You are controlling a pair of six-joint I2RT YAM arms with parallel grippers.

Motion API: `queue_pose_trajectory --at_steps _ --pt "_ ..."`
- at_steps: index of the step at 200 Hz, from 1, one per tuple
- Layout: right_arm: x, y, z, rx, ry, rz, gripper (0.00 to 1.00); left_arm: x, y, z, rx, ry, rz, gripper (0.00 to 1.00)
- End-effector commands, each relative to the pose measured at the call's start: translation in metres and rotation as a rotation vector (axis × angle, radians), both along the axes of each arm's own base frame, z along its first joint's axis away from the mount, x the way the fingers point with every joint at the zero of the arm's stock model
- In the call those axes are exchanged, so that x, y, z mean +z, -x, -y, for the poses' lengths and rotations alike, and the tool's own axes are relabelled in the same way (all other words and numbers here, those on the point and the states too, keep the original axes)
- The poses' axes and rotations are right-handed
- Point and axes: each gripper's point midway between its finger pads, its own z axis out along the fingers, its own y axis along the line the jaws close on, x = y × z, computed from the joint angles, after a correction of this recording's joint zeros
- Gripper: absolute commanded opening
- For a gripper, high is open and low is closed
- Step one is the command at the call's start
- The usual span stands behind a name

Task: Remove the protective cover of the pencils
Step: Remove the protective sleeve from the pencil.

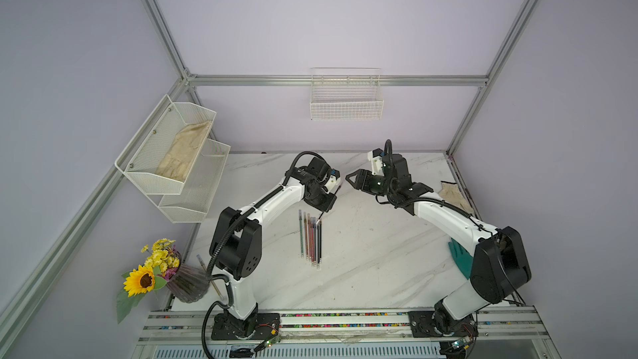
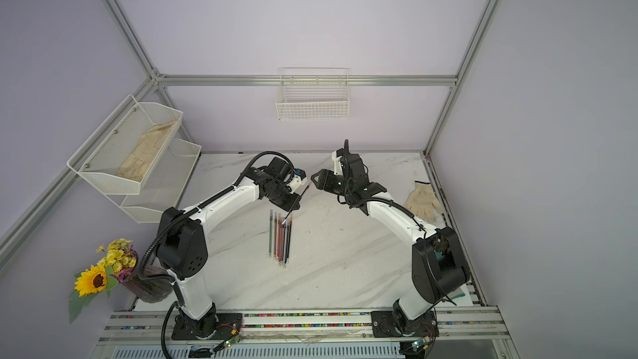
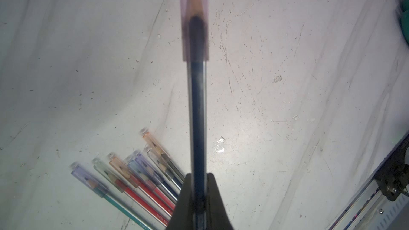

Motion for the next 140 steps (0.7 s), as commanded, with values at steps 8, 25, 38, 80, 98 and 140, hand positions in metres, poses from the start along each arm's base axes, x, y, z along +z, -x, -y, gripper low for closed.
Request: queue_pose_trajectory --at_steps 8,25,38,80,98,140 --pt "-0.003 -0.004 0.005 -0.020 -0.042 -0.012 0.46 0.026 -0.016 0.001 -0.013 -0.003 0.084 0.00" --pt "-0.022 -0.011 0.011 -0.056 -0.049 -0.088 0.34 0.029 -0.015 0.002 -0.021 0.007 0.087 0.00" --pt "-0.036 -0.017 0.016 -0.051 -0.062 -0.121 0.33 0.032 -0.013 0.005 -0.035 0.026 0.087 0.00" --pt "-0.044 -0.026 0.004 0.029 -0.144 -0.149 0.39 0.035 -0.012 0.008 -0.043 0.042 0.088 0.00" --pt "-0.044 -0.028 0.002 0.032 -0.168 -0.149 0.40 0.035 -0.012 0.008 -0.044 0.045 0.087 0.00" --pt "-0.050 -0.032 -0.007 0.058 -0.225 -0.167 0.41 0.034 -0.012 0.009 -0.045 0.046 0.084 0.00"
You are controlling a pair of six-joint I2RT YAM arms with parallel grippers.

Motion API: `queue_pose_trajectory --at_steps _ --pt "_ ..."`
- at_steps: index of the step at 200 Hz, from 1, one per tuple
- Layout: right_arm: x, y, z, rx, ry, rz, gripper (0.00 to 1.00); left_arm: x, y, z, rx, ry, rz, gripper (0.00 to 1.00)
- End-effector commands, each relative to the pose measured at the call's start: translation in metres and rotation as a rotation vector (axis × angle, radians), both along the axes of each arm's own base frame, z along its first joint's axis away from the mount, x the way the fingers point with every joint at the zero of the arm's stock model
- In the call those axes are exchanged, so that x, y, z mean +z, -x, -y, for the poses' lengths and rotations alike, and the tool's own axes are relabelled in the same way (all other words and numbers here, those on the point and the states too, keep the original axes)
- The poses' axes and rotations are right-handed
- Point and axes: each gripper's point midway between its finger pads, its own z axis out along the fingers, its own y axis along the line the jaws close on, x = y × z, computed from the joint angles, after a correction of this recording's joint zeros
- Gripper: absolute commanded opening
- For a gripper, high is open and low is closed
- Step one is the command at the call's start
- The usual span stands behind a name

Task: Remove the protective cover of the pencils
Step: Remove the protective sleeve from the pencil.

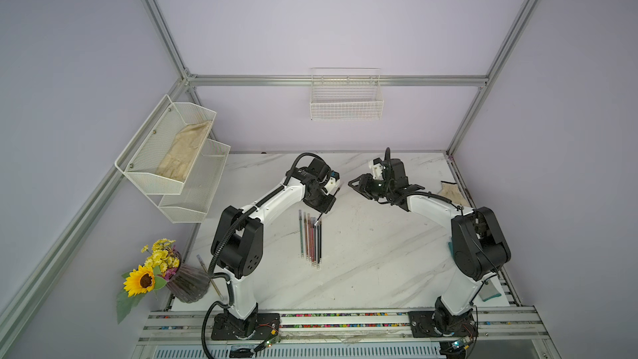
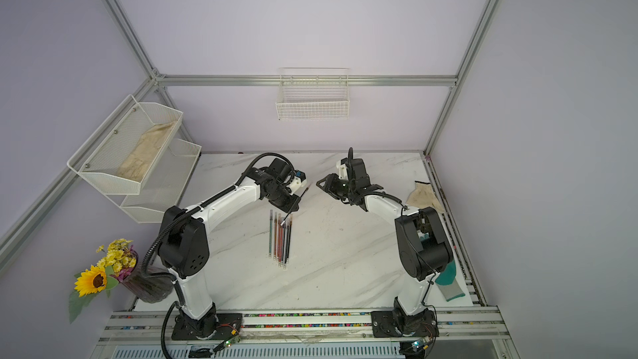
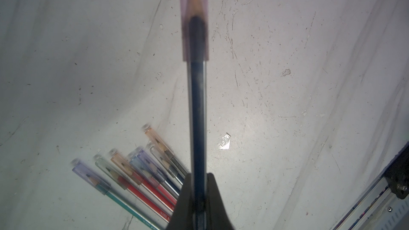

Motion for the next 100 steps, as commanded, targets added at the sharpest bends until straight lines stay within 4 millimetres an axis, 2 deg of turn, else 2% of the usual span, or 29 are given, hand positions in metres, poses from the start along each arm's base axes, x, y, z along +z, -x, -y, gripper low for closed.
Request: queue_pose_trajectory --at_steps 1,100 --pt "0.013 -0.003 -0.012 0.031 -0.078 0.026 0.41 0.039 -0.013 0.011 -0.038 0.059 0.095 0.00" --pt "0.001 -0.004 -0.030 0.097 -0.158 -0.008 0.38 0.038 -0.014 0.010 -0.034 0.053 0.098 0.00"
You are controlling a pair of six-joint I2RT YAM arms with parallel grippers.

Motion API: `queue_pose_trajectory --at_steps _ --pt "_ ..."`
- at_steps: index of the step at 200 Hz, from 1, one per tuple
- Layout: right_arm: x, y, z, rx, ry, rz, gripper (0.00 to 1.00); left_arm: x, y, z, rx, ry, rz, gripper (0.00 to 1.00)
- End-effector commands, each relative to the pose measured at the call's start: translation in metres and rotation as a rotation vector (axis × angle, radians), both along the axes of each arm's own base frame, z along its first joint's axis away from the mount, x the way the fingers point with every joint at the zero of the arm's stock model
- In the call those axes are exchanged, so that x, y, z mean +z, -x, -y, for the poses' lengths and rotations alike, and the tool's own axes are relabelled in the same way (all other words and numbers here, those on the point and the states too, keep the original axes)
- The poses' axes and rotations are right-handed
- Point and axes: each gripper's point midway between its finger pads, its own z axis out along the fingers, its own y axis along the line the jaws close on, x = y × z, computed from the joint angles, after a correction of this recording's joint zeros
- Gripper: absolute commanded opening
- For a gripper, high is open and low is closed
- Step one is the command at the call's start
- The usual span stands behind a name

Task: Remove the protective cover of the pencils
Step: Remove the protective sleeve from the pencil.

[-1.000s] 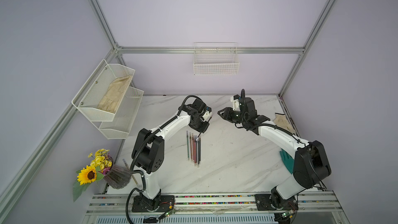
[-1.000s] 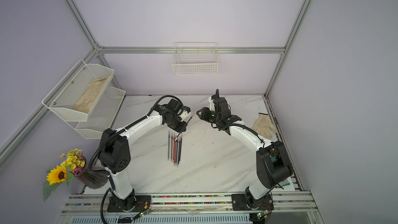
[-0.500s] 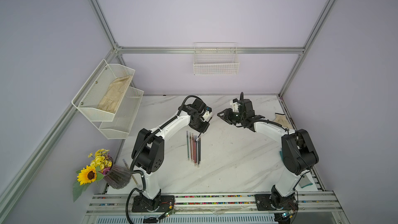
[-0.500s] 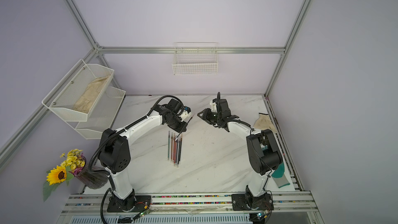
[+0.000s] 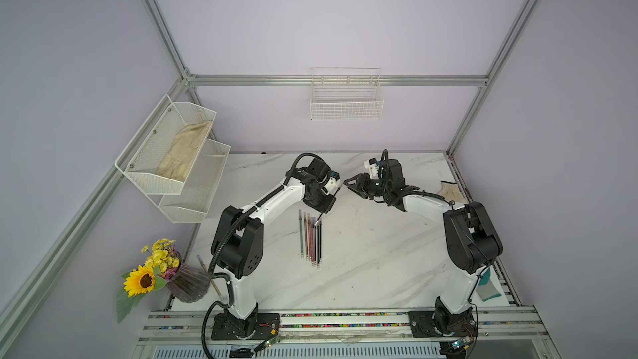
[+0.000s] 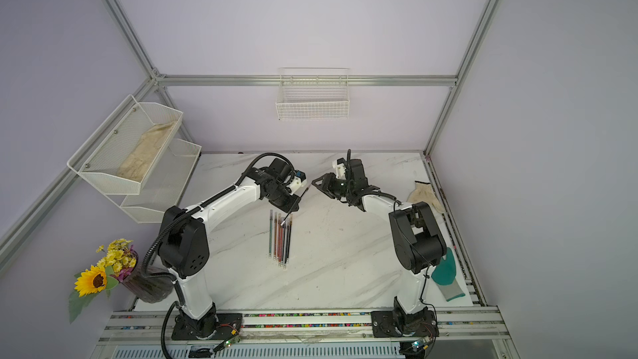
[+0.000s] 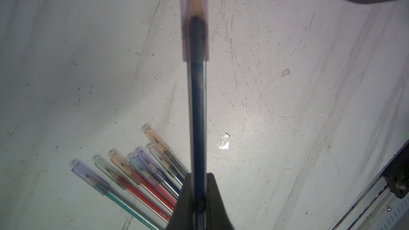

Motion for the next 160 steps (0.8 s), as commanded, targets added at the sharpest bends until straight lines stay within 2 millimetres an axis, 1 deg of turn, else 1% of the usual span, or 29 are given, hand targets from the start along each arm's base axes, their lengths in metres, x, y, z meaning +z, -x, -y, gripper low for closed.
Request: queue_pose_trajectory --at_steps 1,78,124,141,160 --pt "0.005 -0.001 -0.011 0.030 -0.049 0.008 0.38 0.038 -0.013 0.010 -0.034 0.053 0.097 0.00" --pt "-0.001 -0.007 -0.023 0.052 -0.115 -0.005 0.33 0.036 -0.014 0.010 -0.034 0.051 0.094 0.00" --pt "-0.002 -0.005 -0.029 0.065 -0.157 -0.018 0.28 0.035 -0.014 0.010 -0.033 0.046 0.094 0.00" --pt "-0.001 -0.005 -0.030 0.064 -0.165 -0.018 0.20 0.035 -0.014 0.010 -0.032 0.044 0.093 0.00" --pt "0.002 -0.005 -0.031 0.068 -0.167 -0.015 0.15 0.033 -0.014 0.010 -0.031 0.041 0.092 0.00"
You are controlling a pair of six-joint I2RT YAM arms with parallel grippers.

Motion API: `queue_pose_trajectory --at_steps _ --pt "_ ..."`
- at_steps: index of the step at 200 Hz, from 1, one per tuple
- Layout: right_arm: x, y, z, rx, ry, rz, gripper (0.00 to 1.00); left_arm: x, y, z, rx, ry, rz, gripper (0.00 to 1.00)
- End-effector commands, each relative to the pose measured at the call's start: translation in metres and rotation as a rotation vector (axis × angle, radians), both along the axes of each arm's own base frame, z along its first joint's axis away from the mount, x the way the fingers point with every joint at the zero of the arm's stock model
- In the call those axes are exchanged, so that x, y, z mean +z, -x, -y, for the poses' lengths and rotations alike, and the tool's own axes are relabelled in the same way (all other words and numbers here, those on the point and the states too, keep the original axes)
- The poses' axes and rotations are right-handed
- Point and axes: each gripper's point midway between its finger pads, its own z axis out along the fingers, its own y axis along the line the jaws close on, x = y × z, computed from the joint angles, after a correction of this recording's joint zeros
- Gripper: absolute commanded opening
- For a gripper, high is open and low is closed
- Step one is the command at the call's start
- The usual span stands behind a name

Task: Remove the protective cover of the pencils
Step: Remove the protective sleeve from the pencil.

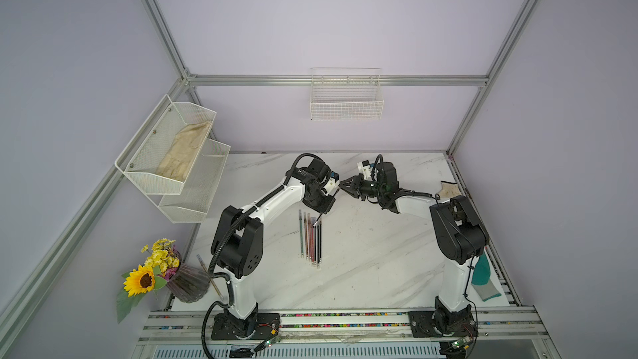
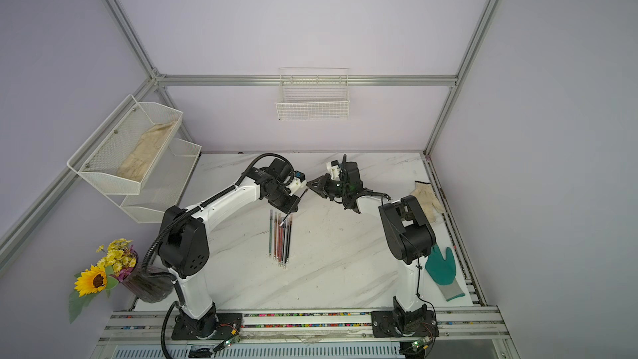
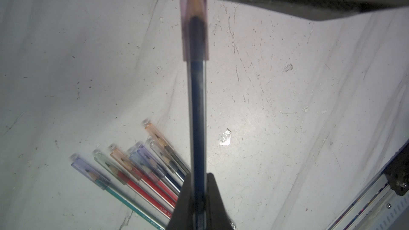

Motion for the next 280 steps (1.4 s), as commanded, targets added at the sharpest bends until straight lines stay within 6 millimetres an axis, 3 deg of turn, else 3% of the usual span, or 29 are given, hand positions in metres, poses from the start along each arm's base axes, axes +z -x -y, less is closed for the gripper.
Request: queue_pose_trajectory --at_steps 1,67,280 --pt "0.008 -0.001 -0.006 0.009 -0.029 0.010 0.15 0.035 -0.017 0.012 -0.033 0.053 0.106 0.00" --pt "0.009 -0.003 -0.003 -0.007 -0.009 0.018 0.05 0.032 -0.018 0.011 -0.026 0.037 0.105 0.00" --pt "0.034 -0.030 0.049 -0.157 -0.042 0.055 0.03 0.030 -0.014 0.014 -0.045 0.034 0.101 0.00"
